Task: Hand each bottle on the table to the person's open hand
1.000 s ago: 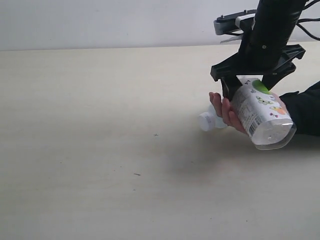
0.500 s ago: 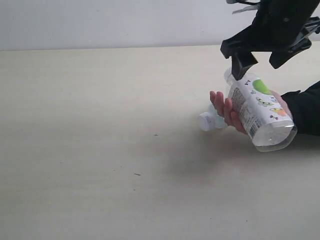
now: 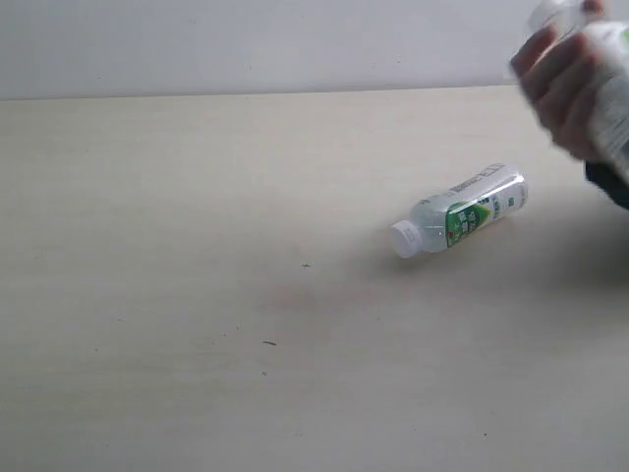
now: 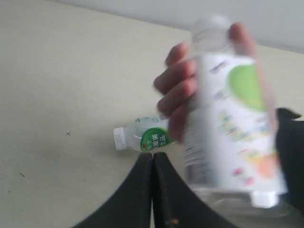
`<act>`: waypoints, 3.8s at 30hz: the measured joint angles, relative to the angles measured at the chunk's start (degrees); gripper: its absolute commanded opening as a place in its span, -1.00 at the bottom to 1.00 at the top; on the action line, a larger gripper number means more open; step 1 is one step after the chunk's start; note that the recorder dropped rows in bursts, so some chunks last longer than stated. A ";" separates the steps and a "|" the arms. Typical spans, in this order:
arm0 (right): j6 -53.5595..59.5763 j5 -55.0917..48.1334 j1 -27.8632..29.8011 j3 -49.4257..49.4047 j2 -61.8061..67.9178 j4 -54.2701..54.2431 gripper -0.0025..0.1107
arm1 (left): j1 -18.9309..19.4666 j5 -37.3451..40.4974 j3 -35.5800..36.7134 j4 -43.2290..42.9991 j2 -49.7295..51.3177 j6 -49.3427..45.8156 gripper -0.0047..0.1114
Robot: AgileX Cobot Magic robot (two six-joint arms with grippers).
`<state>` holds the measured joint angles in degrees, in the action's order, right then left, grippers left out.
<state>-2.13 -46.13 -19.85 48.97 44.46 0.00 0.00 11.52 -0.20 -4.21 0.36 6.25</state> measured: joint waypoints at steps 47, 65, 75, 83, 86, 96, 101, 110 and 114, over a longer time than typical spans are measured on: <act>0.44 7.89 0.00 -18.06 -25.67 -11.68 -0.96 | 0.00 0.00 0.00 0.00 0.00 0.00 -0.92; 0.44 8.03 0.00 -18.06 -25.67 -11.07 -0.96 | 0.00 0.00 0.00 0.00 0.00 0.00 -0.92; 0.44 8.03 0.00 -18.06 -25.67 -11.07 -0.96 | 0.00 0.00 0.00 0.00 0.00 0.00 -0.92; 0.22 8.03 0.00 -18.06 -25.67 -11.07 -0.96 | 0.00 0.00 0.00 0.00 0.00 0.00 -0.92; 0.22 8.03 0.00 -18.06 -25.67 -11.07 -0.96 | 0.00 0.00 0.00 0.00 0.00 0.00 -0.92; 0.22 8.03 0.00 -18.06 -25.67 -11.18 -0.96 | 0.00 0.00 0.00 0.00 0.00 0.00 -0.92; 1.01 8.03 0.00 -18.06 -25.67 -11.18 -0.96 | 0.00 0.00 0.00 0.00 0.00 0.00 -0.92; 1.57 7.06 0.00 -18.06 -25.67 -11.27 -0.96 | 0.00 0.00 0.00 0.00 0.00 0.00 -0.92; 2.44 6.99 0.00 -18.60 -25.67 -11.27 -0.96 | 0.00 0.00 0.00 0.00 0.00 0.00 -0.92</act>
<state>0.31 -39.14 -19.85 30.37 18.79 -11.27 0.00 11.52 -0.20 -4.21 0.36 6.25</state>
